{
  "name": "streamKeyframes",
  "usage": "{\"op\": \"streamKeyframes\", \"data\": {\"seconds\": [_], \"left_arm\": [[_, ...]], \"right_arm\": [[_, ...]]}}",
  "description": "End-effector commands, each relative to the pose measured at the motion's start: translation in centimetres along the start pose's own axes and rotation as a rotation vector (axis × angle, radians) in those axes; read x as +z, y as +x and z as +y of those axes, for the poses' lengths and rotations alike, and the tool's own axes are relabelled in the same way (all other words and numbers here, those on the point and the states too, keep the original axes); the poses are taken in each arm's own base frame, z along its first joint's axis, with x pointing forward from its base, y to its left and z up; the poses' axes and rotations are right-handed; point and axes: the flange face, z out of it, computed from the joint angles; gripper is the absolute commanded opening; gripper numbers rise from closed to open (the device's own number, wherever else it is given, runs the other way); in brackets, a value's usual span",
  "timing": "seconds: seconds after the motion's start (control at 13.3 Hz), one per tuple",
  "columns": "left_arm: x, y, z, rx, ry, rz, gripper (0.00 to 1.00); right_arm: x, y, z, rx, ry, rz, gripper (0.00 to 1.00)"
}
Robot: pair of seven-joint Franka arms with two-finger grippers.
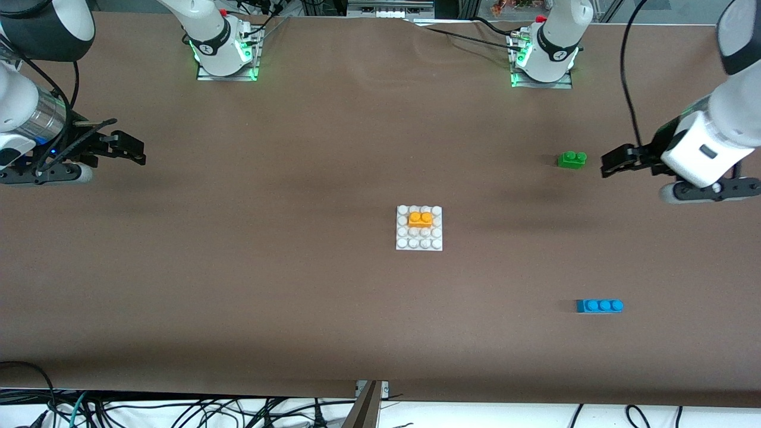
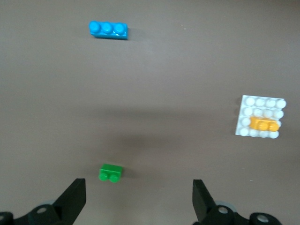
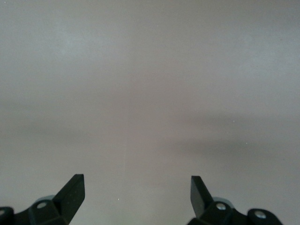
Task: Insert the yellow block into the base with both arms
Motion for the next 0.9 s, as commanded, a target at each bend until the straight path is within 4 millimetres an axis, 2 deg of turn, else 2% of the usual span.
{"op": "streamKeyframes", "data": {"seconds": [0.0,0.15,0.3,0.6,0.75,0.83], "left_arm": [[1.9,-2.5,-0.9,0.051,0.0,0.038,1.0],[1.5,-2.6,-1.1,0.061,0.0,0.055,1.0],[0.2,-3.7,-1.3,0.08,0.001,0.098,1.0],[0.2,-3.7,-2.0,0.09,0.107,0.099,1.0],[0.4,-3.6,-2.4,0.083,0.09,0.084,1.0],[0.3,-3.5,-3.6,0.049,0.056,0.081,1.0]], "right_arm": [[0.0,0.0,-0.1,-0.002,-0.011,0.012,1.0],[0.1,0.0,-0.2,-0.003,-0.013,0.009,1.0],[0.2,0.1,0.0,0.0,-0.011,0.01,1.0],[0.0,0.0,-0.1,-0.003,-0.013,0.012,1.0],[-0.1,0.1,0.2,0.0,-0.01,0.025,1.0],[-0.1,0.3,0.2,0.0,-0.007,0.033,1.0]]}}
